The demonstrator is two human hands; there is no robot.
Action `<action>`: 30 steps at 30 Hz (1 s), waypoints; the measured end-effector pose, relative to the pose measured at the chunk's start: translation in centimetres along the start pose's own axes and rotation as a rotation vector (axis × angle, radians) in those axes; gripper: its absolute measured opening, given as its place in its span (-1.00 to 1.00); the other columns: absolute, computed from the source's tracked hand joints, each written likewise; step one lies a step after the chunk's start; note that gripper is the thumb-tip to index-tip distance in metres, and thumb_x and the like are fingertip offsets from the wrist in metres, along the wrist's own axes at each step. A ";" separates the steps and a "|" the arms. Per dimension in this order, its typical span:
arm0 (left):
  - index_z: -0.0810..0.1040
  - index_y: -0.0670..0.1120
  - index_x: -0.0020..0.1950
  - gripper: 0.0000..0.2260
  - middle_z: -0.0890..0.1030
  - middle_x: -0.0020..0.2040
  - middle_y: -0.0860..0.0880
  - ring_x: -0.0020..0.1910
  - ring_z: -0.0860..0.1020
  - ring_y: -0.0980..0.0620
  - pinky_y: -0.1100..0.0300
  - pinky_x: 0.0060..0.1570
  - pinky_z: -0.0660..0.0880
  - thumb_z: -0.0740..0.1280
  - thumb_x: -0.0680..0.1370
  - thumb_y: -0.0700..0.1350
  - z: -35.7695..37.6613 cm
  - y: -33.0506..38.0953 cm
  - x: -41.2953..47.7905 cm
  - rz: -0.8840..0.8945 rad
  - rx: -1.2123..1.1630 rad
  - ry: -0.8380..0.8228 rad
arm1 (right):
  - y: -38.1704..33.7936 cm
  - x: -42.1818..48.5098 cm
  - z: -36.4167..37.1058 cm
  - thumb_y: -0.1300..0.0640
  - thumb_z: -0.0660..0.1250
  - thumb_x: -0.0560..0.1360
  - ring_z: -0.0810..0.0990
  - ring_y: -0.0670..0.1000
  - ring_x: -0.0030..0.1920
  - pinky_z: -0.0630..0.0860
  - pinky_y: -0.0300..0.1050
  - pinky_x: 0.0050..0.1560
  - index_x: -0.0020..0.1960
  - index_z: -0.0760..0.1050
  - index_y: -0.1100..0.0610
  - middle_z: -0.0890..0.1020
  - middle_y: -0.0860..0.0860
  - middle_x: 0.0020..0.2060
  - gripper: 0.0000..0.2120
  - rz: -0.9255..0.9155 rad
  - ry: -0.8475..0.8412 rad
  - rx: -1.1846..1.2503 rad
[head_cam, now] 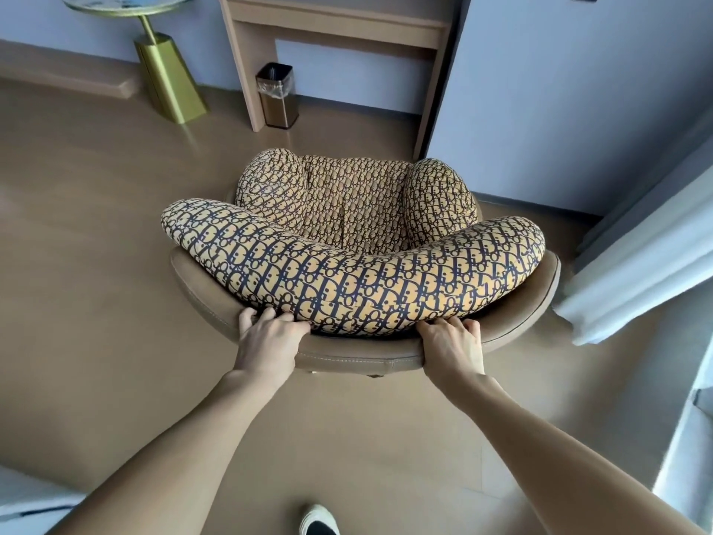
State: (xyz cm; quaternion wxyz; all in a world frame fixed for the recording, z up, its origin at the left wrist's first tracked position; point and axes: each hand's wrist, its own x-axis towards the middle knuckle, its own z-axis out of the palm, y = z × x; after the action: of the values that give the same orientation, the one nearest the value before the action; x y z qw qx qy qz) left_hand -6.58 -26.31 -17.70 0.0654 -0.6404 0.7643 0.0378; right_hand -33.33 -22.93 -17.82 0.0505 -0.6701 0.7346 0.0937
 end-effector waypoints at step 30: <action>0.62 0.11 0.19 -0.60 0.62 0.10 0.10 0.26 0.44 -0.03 -0.07 0.36 0.16 0.47 0.43 -0.26 -6.4 -1.8 47.0 -0.096 -0.013 0.034 | 1.7 48.4 -9.3 0.23 0.19 0.56 0.56 0.10 0.18 0.32 0.04 0.26 0.15 0.55 0.01 0.67 0.00 0.01 -0.74 -0.053 0.044 -0.048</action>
State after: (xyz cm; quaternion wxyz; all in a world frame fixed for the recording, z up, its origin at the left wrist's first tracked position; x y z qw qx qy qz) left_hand -13.15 -73.30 -18.28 0.0499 -0.6774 0.7333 0.0284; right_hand -39.24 -71.84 -18.31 0.0205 -0.6922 0.7151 0.0951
